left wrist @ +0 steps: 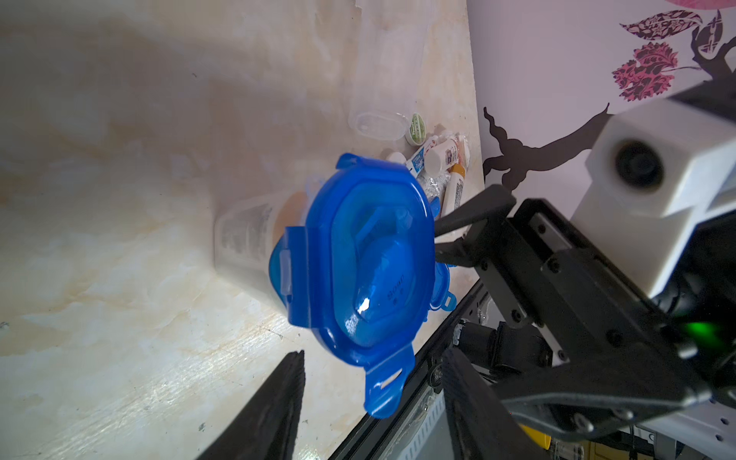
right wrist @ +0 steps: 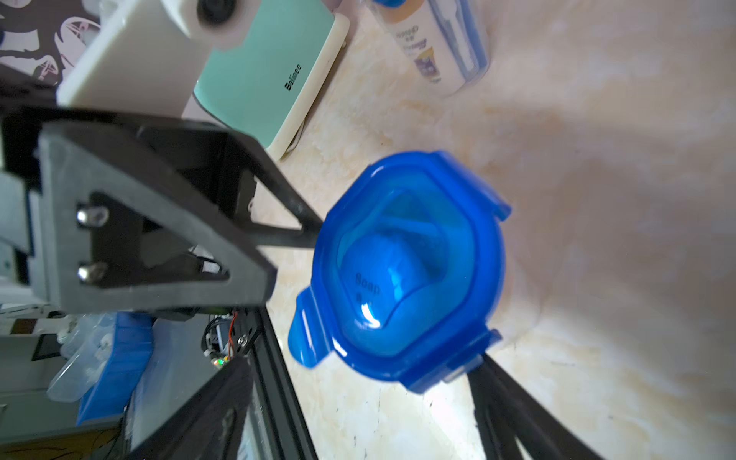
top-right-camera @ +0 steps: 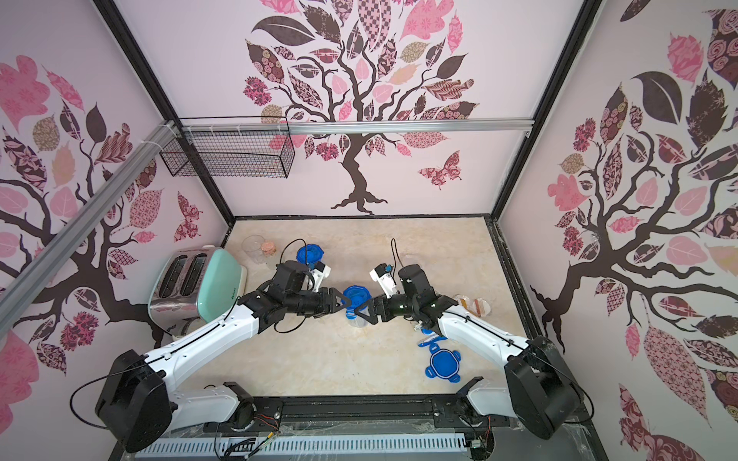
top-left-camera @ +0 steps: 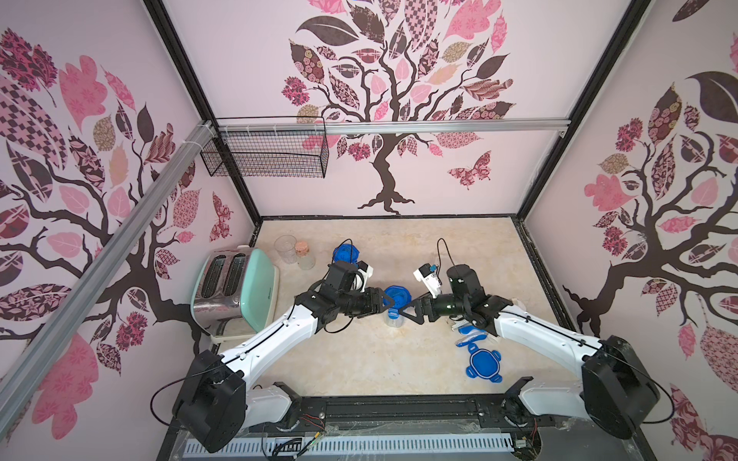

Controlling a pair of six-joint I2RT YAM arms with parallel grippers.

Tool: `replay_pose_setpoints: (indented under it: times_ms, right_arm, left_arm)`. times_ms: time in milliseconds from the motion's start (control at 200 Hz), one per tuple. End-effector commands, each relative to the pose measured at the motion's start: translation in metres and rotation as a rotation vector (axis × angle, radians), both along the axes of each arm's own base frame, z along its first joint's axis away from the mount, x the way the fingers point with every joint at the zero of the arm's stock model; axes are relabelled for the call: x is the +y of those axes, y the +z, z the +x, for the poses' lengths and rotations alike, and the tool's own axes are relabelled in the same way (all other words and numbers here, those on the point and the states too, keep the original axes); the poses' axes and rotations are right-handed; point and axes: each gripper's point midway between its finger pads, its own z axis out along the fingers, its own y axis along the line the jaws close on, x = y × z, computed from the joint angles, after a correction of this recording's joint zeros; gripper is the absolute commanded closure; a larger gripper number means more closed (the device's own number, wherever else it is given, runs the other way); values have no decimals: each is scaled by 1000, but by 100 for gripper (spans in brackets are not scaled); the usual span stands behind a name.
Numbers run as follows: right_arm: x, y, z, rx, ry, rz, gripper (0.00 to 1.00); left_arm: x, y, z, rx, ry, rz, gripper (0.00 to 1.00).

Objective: Take out toiletry kits
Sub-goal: Adjust the container at the center of the board.

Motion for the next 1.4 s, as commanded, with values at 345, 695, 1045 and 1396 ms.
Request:
replay_pose_setpoints:
  times_ms: [345,695,1045,1396]
  right_arm:
    - [11,23,-33,-62,83,63,11]
    - [-23,6,36,-101,-174,-122,12]
    - [3,17,28,-76,-20,-29,13]
    - [0,14,-9,0,29,55,14]
  left_arm:
    - [-11,4,26,-32,-18,-19,43]
    - [-11,1,28,-25,-19,-12,43]
    - [-15,1,30,-22,-30,-15,47]
    - [-21,-1,38,-17,-38,-16,49]
